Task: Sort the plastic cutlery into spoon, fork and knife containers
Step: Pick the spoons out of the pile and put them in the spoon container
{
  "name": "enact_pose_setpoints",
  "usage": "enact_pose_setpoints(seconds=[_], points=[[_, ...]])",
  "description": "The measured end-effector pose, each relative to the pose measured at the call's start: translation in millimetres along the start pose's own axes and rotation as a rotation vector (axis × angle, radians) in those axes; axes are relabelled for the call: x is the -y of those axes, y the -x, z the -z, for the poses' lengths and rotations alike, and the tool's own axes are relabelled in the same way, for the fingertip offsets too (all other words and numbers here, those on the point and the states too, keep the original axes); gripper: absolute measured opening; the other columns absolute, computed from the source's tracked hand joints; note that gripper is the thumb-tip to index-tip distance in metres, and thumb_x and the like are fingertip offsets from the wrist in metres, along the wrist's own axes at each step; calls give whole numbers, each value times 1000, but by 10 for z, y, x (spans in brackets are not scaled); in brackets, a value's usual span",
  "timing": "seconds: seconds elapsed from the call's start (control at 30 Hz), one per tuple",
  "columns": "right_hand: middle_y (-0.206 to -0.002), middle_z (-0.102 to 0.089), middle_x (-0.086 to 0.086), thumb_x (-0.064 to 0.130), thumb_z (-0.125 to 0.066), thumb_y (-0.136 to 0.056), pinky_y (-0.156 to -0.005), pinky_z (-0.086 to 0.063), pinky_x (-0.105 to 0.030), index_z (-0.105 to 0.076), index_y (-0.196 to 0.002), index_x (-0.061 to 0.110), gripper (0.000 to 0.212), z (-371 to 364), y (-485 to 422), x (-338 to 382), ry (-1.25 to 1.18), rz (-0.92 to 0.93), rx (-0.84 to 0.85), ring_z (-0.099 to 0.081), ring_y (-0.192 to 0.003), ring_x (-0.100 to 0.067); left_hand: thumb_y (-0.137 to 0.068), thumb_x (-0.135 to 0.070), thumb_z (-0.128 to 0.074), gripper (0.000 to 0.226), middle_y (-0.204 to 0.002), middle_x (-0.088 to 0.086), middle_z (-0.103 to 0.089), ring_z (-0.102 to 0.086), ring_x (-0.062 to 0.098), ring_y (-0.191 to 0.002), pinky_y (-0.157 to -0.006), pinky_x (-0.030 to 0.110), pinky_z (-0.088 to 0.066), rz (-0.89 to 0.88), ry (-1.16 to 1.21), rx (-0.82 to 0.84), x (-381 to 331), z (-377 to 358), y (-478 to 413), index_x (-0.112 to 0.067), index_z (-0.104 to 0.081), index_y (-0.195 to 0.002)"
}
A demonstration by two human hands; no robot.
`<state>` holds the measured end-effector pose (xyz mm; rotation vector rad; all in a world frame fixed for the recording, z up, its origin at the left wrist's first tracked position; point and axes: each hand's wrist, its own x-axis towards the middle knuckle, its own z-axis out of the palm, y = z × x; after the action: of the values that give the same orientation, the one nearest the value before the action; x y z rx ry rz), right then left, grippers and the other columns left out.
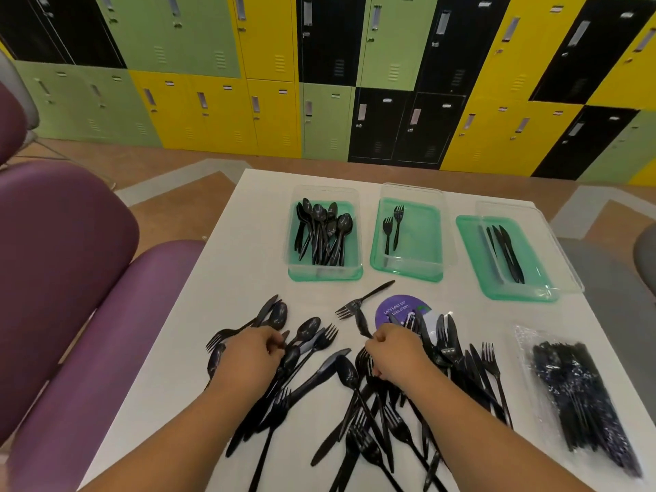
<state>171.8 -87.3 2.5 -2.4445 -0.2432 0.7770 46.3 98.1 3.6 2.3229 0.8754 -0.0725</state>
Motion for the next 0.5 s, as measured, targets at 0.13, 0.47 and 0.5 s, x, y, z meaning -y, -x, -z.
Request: enact_pose_setpoints(seconds=[0.13, 0.47, 0.5], points=[[-82, -54, -5, 22, -45, -96, -68, -43, -26, -53, -88, 11, 15, -93, 121, -51, 144, 77, 52, -52, -75, -21, -87, -29, -65, 23, -89, -5, -65, -61, 12, -84, -79, 23, -48, 1, -81, 20, -32, -62, 22, -20, -66, -109], [-65, -47, 5, 36, -58, -88, -66, -44, -26, -55, -84, 18, 20, -308, 331, -97, 464, 97, 80, -55, -73, -20, -90, -28, -59, 20, -100, 5, -69, -63, 20, -95, -84, 28, -48, 57, -167, 65, -210, -102, -33, -12, -69, -99], [-64, -46, 5, 34, -57, -88, -65, -45, -26, -58, -85, 17, 17, -308, 329, -101, 441, 84, 79, -56, -72, -19, -91, -26, -59, 18, -97, 5, -68, -63, 20, -93, -83, 28, -49, 68, -131, 58, -210, -84, -29, -12, -68, -98]])
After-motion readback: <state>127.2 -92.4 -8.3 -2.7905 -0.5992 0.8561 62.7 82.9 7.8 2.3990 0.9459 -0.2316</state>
